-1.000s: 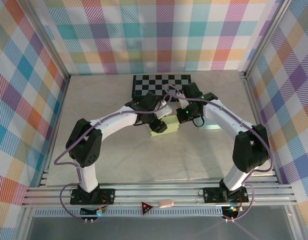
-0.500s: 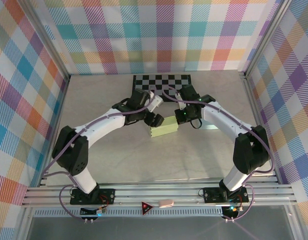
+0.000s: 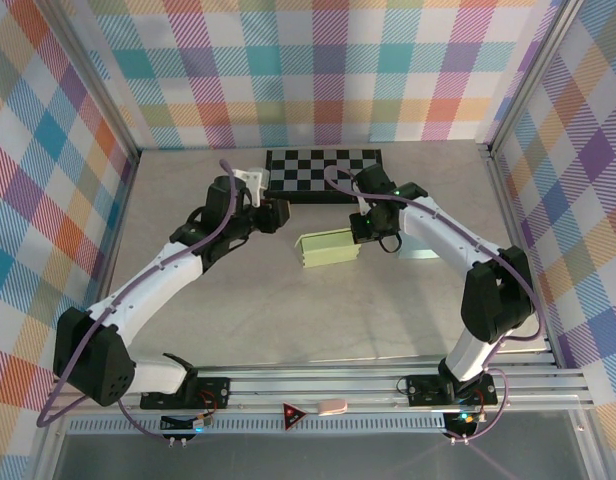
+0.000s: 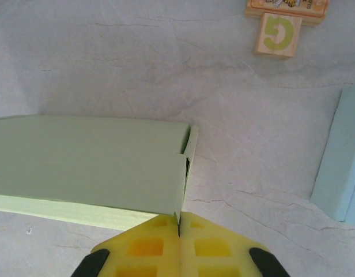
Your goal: Fold the paper box
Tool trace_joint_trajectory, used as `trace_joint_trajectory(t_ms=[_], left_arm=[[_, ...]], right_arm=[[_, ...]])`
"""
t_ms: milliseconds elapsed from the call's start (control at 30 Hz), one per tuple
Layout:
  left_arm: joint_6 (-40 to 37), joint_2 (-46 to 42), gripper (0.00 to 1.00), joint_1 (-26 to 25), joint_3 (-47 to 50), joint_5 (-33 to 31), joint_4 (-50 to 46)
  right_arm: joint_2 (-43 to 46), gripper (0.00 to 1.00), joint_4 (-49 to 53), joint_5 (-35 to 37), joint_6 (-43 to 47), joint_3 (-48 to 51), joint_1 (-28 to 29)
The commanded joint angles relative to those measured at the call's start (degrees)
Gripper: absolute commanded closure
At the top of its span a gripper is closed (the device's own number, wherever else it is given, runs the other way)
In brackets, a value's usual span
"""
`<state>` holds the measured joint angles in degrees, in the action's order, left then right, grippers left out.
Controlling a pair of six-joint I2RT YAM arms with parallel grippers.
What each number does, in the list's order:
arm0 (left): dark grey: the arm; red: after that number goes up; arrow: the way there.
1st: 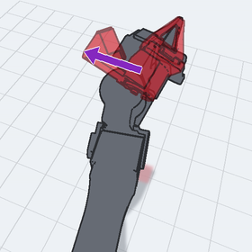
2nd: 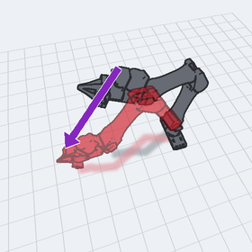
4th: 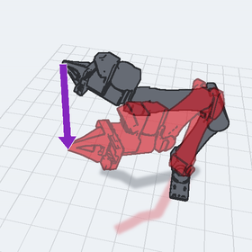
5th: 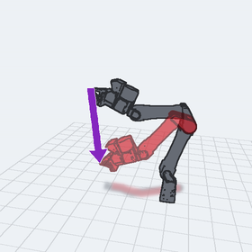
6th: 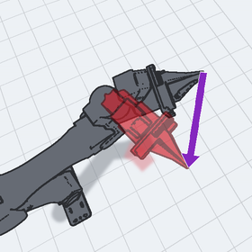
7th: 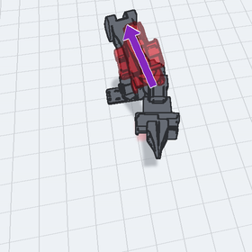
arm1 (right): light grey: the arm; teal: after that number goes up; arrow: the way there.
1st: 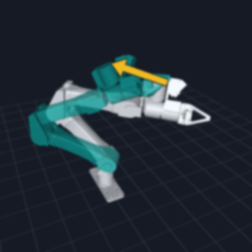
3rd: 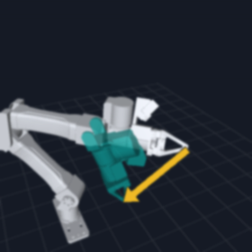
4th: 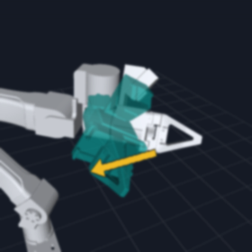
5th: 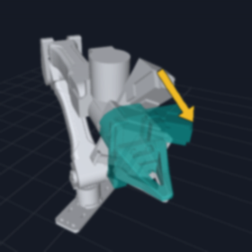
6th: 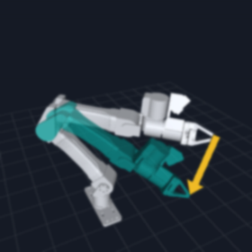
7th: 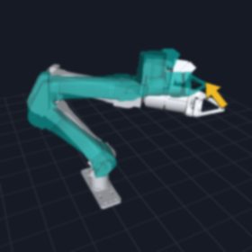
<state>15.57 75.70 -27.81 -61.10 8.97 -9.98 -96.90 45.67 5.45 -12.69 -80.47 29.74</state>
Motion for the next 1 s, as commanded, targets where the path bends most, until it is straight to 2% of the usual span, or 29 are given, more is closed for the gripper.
trace_joint_trajectory(t_ms=[0, 33, 100, 167, 333, 533, 700, 833, 967], left_arm=[[1.42, -0.59, 0.57, 0.04, -1.42, 2.01, -12.32], [1.04, -0.82, 0.69, 0.05, -1.28, 2.79, -13.75], [0.27, -1.35, 0.88, -0.11, -1.37, 2.86, -15.43], [-1.52, -0.53, 0.93, -0.81, -2.89, 2.87, -18.31], [-7.52, 7.3, 0.84, -2.5, -10.01, 4.42, -26.54], [-11.82, 12.1, 0.74, -4.74, -13.52, 6.58, -27.97], [-14.5, 14.62, 0.69, -6.09, -15.97, 5.66, -30.8], [-15.54, 16.08, 0.68, -7.07, -17.08, 2.04, -31.86], [-15.71, 15.65, 0.7, -7.26, -17.64, -4.94, -31.06]], right_arm=[[-0.58, 1.0, 1.49, 0.61, -1.85, -1.8, 0.68], [-0.68, 1.0, 1.44, 0.68, -1.99, -1.81, 0.76], [-0.91, 1.0, 1.35, 0.92, -2.05, -1.74, 0.93], [-1.01, 1.0, 1.27, 0.97, -2.23, -1.63, 0.98], [-1.26, 1.0, 1.58, 1.23, -2.47, -1.6, 1.2], [-1.62, 1.0, 2.56, 1.6, -2.85, -2.24, 1.2], [-1.47, 1.0, 2.72, 1.49, -3.13, -2.09, 1.19], [-1.56, 1.0, 2.85, 1.49, -3.25, -2.19, 1.2], [-1.62, 1.0, 3.03, 1.49, -3.39, -2.15, 1.18]])
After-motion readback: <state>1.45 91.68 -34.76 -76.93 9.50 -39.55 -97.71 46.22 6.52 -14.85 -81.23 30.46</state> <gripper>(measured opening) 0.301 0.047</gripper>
